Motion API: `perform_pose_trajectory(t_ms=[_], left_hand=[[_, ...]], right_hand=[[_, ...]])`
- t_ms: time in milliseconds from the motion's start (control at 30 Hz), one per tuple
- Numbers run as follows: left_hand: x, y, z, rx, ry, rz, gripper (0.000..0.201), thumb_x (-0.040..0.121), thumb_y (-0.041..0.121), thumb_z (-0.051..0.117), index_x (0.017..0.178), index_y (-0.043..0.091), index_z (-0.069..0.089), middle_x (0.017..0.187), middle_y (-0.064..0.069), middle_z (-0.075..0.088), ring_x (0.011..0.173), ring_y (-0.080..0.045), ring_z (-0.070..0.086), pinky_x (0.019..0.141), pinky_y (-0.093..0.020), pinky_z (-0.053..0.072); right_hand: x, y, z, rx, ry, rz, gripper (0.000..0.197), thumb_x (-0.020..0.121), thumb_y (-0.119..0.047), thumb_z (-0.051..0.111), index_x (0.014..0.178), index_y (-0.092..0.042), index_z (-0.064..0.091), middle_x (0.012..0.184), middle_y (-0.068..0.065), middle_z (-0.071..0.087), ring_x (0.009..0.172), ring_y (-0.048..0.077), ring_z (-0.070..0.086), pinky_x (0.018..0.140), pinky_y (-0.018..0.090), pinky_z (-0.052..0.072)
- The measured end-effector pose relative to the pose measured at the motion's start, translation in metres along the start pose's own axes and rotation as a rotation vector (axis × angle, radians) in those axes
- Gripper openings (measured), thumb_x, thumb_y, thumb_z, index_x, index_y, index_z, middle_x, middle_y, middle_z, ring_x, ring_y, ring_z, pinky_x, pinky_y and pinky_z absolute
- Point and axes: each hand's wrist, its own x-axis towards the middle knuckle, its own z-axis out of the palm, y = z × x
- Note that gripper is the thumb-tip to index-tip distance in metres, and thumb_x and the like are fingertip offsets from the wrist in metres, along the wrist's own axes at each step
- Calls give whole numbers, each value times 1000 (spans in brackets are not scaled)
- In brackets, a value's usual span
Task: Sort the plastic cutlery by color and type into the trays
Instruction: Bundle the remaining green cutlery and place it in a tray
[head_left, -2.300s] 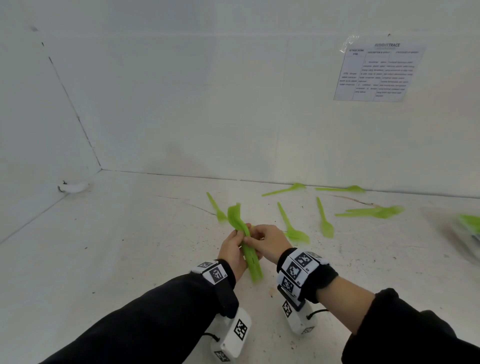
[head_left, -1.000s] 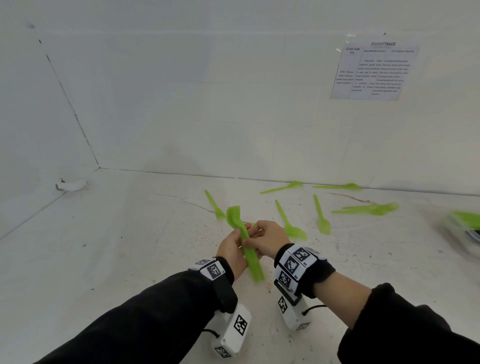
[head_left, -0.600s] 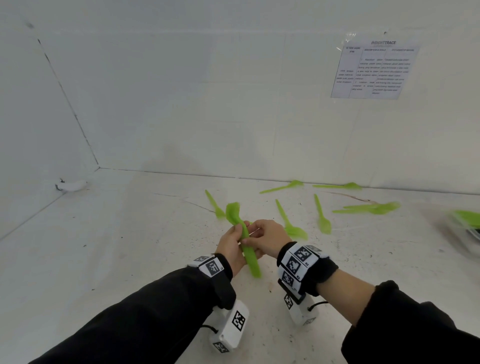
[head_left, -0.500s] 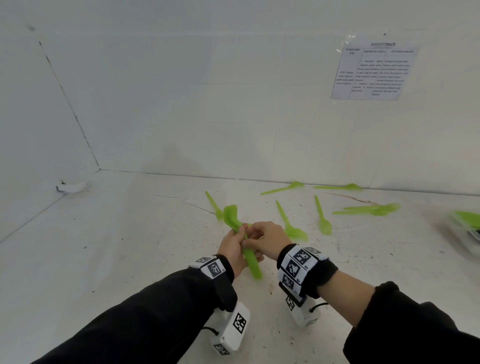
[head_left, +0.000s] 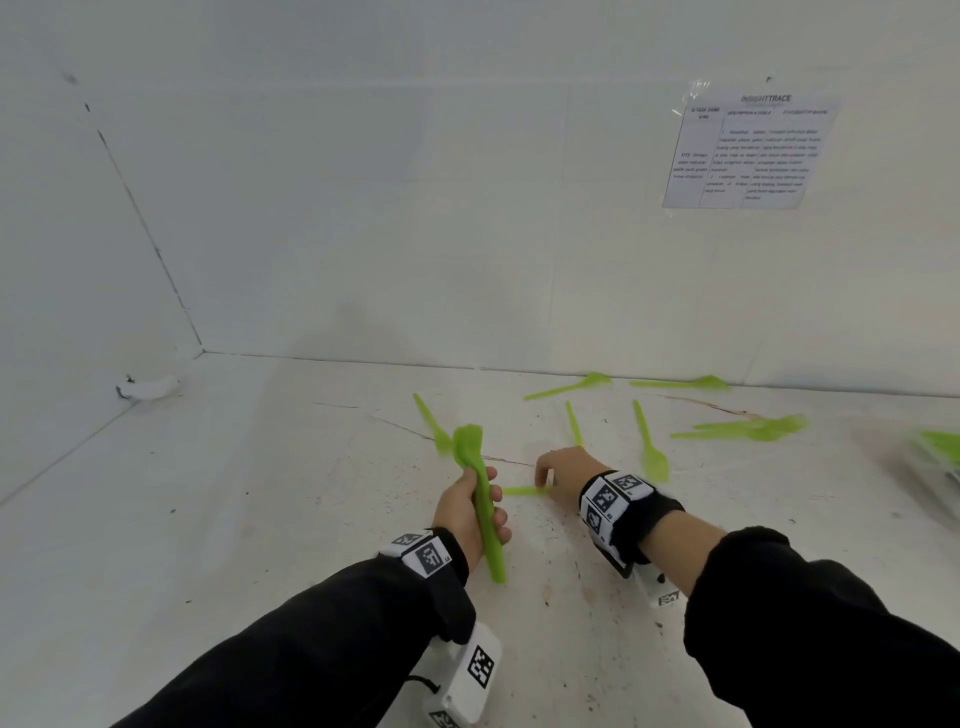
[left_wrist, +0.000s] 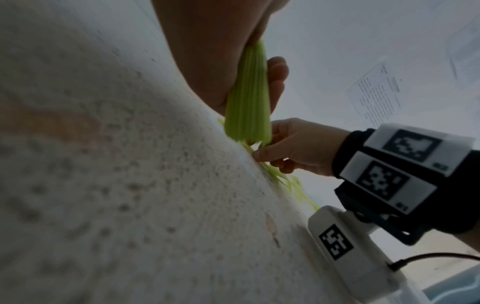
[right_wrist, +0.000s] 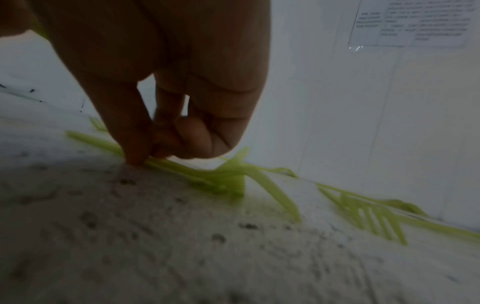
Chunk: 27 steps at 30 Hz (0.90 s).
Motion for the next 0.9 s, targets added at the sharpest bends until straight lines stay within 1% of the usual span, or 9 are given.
perform_pose_trajectory(t_ms=[100, 267, 367, 467, 533, 633, 733, 833, 900], left_hand=[[1, -3, 0, -2, 7, 12, 34, 103, 32, 27, 85, 14, 49, 64, 0, 42, 32, -11, 36, 40, -16, 33], [4, -6, -1, -15, 53, 33, 32, 102, 30, 28, 86, 14, 50, 64, -2, 42, 32, -11, 37, 39, -17, 33], [4, -7, 0, 3, 57, 25, 31, 102, 30, 29, 86, 14, 51, 64, -2, 42, 33, -12, 37, 41, -18, 33], [2, -7, 3, 16, 51, 14, 31, 101, 30, 29, 85, 14, 51, 63, -2, 43, 33, -12, 37, 45, -19, 32], [-1, -6, 5, 21, 43, 4, 31, 101, 29, 30, 85, 14, 52, 62, -2, 44, 33, -13, 37, 49, -20, 31], [-3, -5, 7, 23, 36, -12, 32, 101, 29, 31, 84, 14, 52, 62, -2, 44, 33, -13, 37, 50, -22, 30], [-2, 0, 8, 26, 38, -4, 33, 101, 29, 30, 84, 14, 52, 61, -2, 44, 32, -12, 36, 45, -18, 31], [2, 5, 7, 24, 35, 8, 35, 101, 30, 29, 82, 13, 53, 58, -1, 43, 31, -12, 35, 40, -15, 31], [5, 7, 8, 28, 35, 9, 35, 101, 30, 29, 83, 13, 54, 54, 0, 44, 31, -11, 34, 39, -15, 31]], right_hand=[[-1, 4, 5, -35, 2, -21, 23, 87, 0, 44, 94, -19, 56, 97, 4, 53, 82, 21, 49, 54, 20, 37], [-8, 4, 11, 12, 82, 21, 23, 92, -23, 50, 102, -7, 62, 108, 9, 60, 89, 20, 55, 76, 25, 46], [-8, 7, 13, 116, 112, 87, 14, 87, -22, 60, 80, -14, 52, 99, 5, 50, 83, 16, 48, 61, 20, 43], [-2, 11, 7, 283, 207, 194, 21, 88, -12, 56, 107, -6, 47, 112, 14, 47, 83, 22, 46, 48, 19, 35], [1, 13, -4, 301, 244, 232, 20, 91, -12, 51, 109, -1, 48, 117, 18, 52, 83, 24, 48, 47, 19, 33], [11, 18, -26, 289, 316, 205, 22, 93, -12, 45, 97, 3, 61, 109, 18, 61, 98, 31, 57, 67, 26, 43], [21, 21, -38, 211, 326, 86, 26, 90, -10, 48, 111, -10, 63, 112, 11, 55, 109, 30, 54, 82, 30, 43], [35, 18, -35, -49, 215, 22, 46, 90, -1, 44, 127, -27, 53, 124, 5, 44, 105, 28, 56, 77, 33, 46], [47, 18, -29, -113, 159, -1, 47, 92, -6, 47, 135, -24, 46, 118, 6, 44, 94, 28, 57, 71, 30, 43]])
